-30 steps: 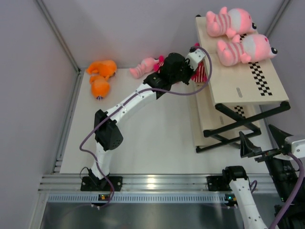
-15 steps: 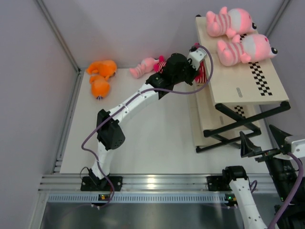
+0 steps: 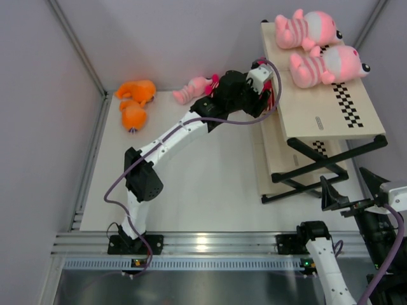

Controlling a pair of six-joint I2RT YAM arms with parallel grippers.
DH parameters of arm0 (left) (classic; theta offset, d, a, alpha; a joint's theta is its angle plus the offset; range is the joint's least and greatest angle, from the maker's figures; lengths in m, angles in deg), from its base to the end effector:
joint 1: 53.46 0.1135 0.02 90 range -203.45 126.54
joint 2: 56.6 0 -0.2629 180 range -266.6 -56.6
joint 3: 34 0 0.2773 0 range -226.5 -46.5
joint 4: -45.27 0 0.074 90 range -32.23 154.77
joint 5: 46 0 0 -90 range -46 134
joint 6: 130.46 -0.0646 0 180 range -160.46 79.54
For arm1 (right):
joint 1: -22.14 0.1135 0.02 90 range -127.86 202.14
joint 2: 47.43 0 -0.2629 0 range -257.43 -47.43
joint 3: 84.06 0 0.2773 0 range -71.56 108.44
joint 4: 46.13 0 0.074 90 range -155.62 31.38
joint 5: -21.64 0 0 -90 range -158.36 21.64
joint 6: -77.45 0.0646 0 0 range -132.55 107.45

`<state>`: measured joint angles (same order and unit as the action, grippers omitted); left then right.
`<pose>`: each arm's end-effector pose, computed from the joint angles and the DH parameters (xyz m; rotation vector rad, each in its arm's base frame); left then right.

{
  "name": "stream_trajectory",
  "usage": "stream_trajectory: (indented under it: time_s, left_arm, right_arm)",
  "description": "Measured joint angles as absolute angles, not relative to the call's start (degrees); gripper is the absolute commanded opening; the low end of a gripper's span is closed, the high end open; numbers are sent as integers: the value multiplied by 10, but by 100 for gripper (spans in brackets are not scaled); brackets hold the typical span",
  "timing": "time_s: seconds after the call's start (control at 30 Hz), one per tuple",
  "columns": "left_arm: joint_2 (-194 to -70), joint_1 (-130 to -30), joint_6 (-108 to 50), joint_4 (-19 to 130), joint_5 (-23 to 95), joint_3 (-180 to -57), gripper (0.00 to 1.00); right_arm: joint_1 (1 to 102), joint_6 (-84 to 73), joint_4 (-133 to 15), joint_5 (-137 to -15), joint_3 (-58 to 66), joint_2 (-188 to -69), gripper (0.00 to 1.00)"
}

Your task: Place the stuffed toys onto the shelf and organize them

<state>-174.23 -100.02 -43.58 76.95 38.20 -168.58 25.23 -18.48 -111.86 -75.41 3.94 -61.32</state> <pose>0.3672 -0.3972 0.3921 0.8522 1.6670 -0.6219 -0.0230 0.0067 0.4634 -0.2130 1.4098 0.0468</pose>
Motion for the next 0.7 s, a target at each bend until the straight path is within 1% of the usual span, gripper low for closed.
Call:
stream_trajectory:
  time_s: [0.27,0.47,0.53,0.6,0.7]
  left_arm:
    - [-1649,-996,-460,821,402,-1651,64]
    - [-1581,-979,-461,845,429,-1618,57]
    - [-1577,-946,-446,846,414,-1617,57]
    - [-1584,-900,-431,845,405,-1617,61]
    - [-1621,-828,-424,835,405,-1621,63]
  right_arm:
    - [252,-184,-1118,-759,39,-613,99]
    - [252,-184,-1118,-766,39,-613,99]
    - [252,-184,-1118,-767,39,-613,99]
    - [252,-184,-1117,-767,39,-613,99]
    - [252,-184,-1116,-769,37,-613,100]
